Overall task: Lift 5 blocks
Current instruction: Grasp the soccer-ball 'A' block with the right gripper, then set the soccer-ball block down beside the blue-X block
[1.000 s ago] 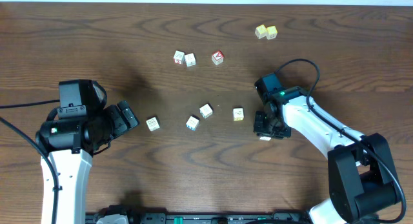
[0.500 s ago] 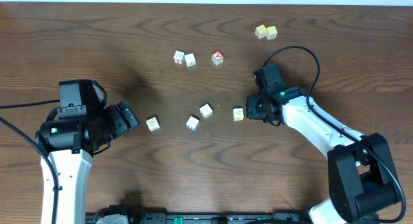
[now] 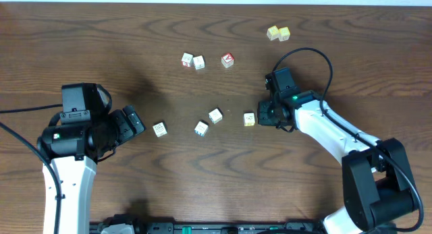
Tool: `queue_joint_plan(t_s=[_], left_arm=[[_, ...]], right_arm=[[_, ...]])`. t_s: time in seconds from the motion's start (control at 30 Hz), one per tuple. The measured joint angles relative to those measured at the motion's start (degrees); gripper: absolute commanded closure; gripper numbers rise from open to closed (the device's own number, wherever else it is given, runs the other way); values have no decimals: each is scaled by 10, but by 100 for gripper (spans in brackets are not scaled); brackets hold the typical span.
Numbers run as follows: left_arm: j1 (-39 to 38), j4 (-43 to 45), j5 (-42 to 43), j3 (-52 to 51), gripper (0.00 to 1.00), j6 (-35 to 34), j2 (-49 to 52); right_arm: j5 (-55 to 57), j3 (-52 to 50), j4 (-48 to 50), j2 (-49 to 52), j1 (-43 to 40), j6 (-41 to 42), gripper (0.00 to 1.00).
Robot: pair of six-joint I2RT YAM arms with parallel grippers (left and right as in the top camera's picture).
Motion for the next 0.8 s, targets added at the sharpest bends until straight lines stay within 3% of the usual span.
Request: queue_joint_plan(t_s=[0.5,0.8], left_arm=[[0,0,0,0,2,0,0],[0,0,0,0,2,0,0]], right_arm=[[-31,0,-14,3,0,0,73],[-33,0,-10,3,0,0,56]])
